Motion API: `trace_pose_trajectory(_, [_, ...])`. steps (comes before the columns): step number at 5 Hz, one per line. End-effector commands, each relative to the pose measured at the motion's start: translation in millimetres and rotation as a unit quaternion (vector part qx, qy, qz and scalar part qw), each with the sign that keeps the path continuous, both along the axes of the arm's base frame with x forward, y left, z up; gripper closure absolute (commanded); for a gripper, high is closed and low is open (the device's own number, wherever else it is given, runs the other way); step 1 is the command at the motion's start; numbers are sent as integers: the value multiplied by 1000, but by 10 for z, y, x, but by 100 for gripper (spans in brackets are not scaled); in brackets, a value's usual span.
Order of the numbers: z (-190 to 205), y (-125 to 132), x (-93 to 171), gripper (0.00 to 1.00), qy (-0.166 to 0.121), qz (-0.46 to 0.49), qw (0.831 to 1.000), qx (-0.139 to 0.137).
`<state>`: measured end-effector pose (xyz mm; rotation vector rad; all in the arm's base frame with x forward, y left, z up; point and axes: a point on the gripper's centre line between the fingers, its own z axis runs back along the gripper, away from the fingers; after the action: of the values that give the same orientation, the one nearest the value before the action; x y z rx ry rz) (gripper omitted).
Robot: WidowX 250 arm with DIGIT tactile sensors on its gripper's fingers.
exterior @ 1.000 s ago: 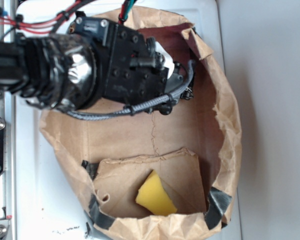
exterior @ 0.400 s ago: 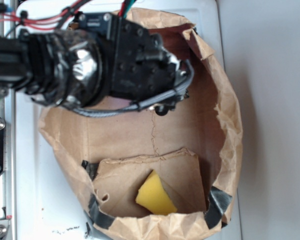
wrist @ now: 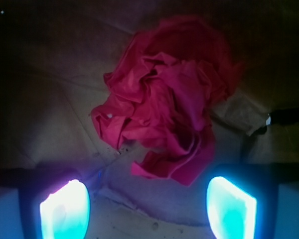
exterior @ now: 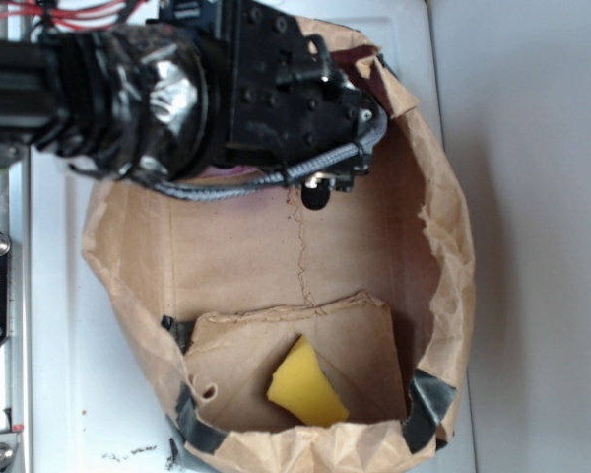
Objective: Grab the red paper.
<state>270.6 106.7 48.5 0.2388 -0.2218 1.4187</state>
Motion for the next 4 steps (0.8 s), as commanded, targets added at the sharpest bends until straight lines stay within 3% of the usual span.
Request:
trace_pose_trajectory(1, [254, 259, -70, 0, -45, 25, 998, 22])
trace_pose_trajectory(4, [-13, 235, 49, 0, -67, 38, 996, 47])
